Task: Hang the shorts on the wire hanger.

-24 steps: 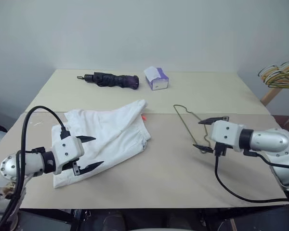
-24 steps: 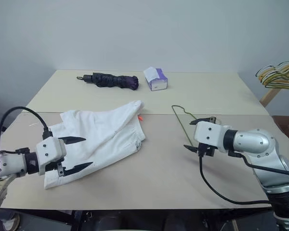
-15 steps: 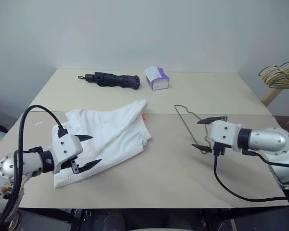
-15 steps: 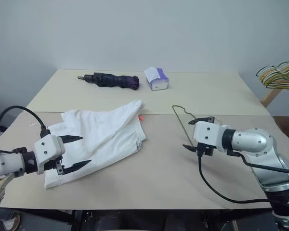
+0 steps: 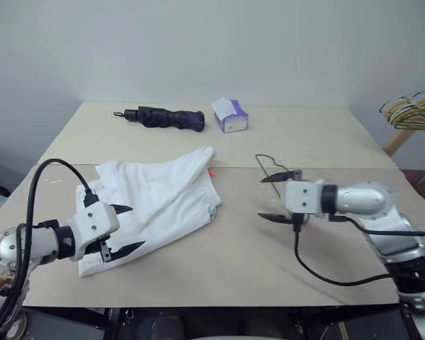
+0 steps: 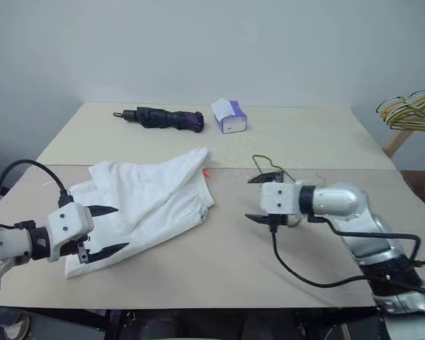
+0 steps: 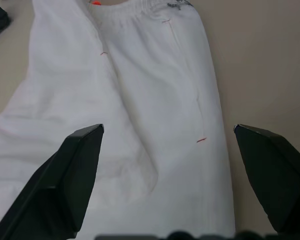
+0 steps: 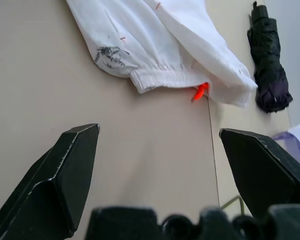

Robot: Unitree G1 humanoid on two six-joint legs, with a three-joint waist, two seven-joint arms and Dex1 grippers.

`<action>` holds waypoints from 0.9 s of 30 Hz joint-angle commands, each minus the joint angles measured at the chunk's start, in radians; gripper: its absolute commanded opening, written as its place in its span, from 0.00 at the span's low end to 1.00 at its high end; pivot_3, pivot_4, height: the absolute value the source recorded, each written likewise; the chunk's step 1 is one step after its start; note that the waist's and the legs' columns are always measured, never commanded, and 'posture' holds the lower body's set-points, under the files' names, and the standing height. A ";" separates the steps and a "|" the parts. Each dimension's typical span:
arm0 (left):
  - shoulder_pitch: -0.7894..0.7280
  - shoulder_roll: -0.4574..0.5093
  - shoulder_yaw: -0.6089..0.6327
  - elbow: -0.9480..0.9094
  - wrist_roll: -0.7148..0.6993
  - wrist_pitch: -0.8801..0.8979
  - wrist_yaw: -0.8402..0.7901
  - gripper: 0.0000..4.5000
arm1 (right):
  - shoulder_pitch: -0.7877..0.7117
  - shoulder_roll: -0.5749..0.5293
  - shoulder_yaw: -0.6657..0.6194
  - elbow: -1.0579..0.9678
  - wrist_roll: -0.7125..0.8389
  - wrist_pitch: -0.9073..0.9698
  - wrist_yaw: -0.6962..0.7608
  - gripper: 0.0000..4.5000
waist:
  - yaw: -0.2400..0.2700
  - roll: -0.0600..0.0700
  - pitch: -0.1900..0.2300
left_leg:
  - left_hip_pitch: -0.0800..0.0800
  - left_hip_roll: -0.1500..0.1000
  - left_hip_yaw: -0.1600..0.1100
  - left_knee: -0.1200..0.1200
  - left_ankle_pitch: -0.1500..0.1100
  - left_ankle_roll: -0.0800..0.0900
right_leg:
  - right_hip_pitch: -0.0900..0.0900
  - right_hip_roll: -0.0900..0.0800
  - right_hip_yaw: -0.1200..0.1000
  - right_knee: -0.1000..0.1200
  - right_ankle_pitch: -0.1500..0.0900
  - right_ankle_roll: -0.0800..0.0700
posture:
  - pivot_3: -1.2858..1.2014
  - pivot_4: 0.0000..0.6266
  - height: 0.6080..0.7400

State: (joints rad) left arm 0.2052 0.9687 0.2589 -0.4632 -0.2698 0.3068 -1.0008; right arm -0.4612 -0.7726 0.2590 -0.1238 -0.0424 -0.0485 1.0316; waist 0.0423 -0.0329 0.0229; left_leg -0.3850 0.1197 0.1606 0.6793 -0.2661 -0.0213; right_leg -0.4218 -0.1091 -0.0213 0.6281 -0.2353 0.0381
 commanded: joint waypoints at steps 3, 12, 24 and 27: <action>0.026 0.057 0.020 -0.003 0.015 0.012 -0.041 1.00 | -0.117 0.107 0.134 0.161 -0.169 -0.127 -0.047 1.00 | -0.007 0.000 0.000 | 0.000 0.000 0.000 0.000 0.002 -0.004 | -0.001 0.000 0.000 0.000 0.000 0.000 | 0.55 0.00 1.00; 0.043 0.051 0.047 -0.033 0.008 0.024 -0.029 1.00 | -0.355 0.333 0.295 0.648 -0.431 -0.379 -0.308 1.00 | -0.033 0.000 0.000 | -0.001 0.000 0.000 -0.001 0.005 -0.010 | -0.002 0.000 0.000 0.002 0.000 0.000 | 0.57 0.00 1.00; 0.185 0.028 0.125 -0.089 0.045 0.048 -0.008 1.00 | -0.453 0.456 0.356 0.922 -0.512 -0.574 -0.406 0.49 | -0.029 0.001 0.000 | -0.001 0.000 0.000 -0.002 0.007 -0.012 | -0.003 0.000 -0.001 0.004 -0.001 -0.001 | 0.59 0.00 1.00; 0.217 0.047 0.138 -0.071 0.091 0.043 -0.010 1.00 | -0.461 0.460 0.360 0.950 -0.528 -0.587 -0.413 0.26 | -0.030 0.001 0.000 | -0.001 0.000 0.000 -0.003 0.007 -0.012 | -0.003 0.000 -0.001 0.003 -0.001 -0.002 | 0.59 0.00 1.00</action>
State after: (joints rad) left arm 0.4177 0.9951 0.3602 -0.5314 -0.2028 0.3529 -1.0128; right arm -0.8909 -0.3137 0.6201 0.8250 -0.5690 -0.6106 0.6333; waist 0.0127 -0.0324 0.0229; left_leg -0.3856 0.1202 0.1609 0.6764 -0.2594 -0.0330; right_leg -0.4246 -0.1091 -0.0223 0.6315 -0.2363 0.0365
